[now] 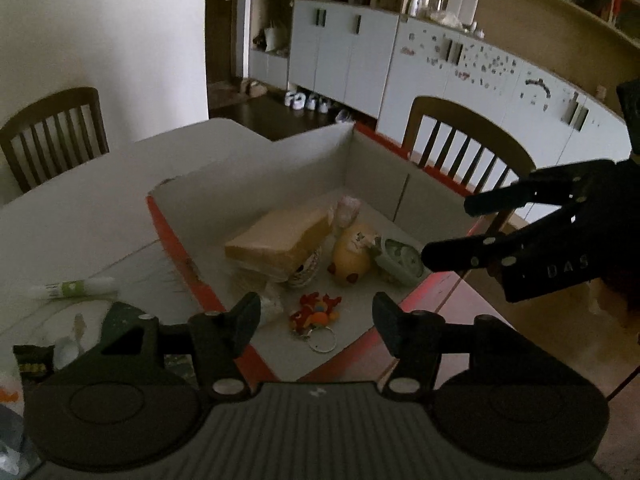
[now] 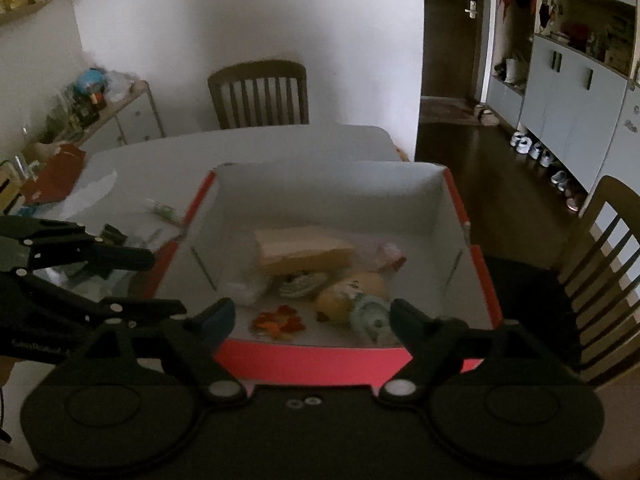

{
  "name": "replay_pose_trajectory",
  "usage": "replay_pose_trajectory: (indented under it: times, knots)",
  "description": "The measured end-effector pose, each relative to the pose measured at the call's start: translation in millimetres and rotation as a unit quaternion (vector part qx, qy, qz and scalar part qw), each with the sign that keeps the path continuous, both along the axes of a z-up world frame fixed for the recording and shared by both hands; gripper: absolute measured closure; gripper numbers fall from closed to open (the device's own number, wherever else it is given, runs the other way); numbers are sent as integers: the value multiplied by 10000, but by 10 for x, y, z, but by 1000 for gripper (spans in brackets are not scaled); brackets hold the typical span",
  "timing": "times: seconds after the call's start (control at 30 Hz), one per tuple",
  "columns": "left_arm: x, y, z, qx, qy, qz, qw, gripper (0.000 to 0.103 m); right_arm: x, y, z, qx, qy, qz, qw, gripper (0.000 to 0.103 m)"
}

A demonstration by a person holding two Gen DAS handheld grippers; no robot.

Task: Organize objects
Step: 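Lower both items into the box and open both tools, then withdraw both tools from the box back over the table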

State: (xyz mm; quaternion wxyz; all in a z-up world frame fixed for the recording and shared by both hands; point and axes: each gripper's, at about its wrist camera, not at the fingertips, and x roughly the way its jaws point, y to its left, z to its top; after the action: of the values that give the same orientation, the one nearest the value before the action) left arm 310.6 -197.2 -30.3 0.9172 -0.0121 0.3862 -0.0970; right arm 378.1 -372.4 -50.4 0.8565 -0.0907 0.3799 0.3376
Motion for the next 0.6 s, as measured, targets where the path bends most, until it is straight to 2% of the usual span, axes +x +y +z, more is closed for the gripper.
replay_pose_trajectory:
  times: [0.1, 0.2, 0.33, 0.6]
  knots:
    - [-133, 134, 53, -102, -90, 56, 9999, 34, -106, 95, 33, 56, -23, 1, 10000, 11]
    - [-254, 272, 97, -182, -143, 84, 9997, 33, -221, 208, 69, 113, -60, 9, 9999, 5]
    - [-396, 485, 130, -322, -208, 148, 9992, 22, -352, 355, 91, 190, -64, 3, 9998, 4]
    - [-686, 961, 165, -379, -345, 391, 9979, 19, -617, 758, 136, 167, -49, 118, 9998, 3]
